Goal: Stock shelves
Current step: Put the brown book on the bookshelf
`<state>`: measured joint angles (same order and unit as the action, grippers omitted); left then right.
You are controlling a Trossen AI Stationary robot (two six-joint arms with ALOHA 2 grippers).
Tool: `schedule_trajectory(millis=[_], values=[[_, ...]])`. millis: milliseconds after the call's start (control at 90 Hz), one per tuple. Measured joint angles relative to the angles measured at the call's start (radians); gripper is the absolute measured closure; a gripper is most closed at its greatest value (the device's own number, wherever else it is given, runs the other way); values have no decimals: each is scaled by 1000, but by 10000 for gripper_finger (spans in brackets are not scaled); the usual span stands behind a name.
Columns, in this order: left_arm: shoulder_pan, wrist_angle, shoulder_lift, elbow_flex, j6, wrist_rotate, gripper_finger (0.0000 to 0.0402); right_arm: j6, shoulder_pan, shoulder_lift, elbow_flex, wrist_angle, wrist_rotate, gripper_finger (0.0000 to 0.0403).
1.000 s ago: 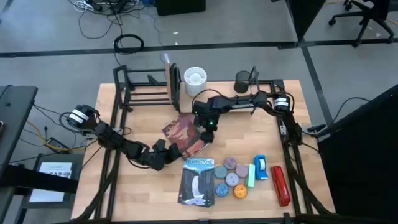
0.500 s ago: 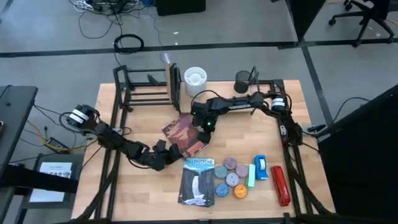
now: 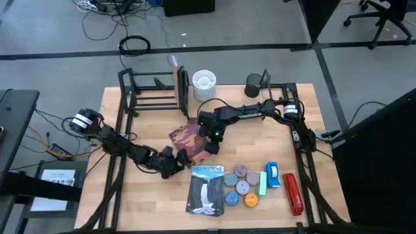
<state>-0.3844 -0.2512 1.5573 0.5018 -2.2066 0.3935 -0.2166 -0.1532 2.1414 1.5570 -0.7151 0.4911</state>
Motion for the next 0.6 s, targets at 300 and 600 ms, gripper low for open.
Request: schedule_trajectory(millis=[300,600], values=[[37,-136,83,-3,62,59,167,8,17,0,0,25,0,243],[13,-156,76,-3,135,73,378,36,29,0,0,-5,21,257]])
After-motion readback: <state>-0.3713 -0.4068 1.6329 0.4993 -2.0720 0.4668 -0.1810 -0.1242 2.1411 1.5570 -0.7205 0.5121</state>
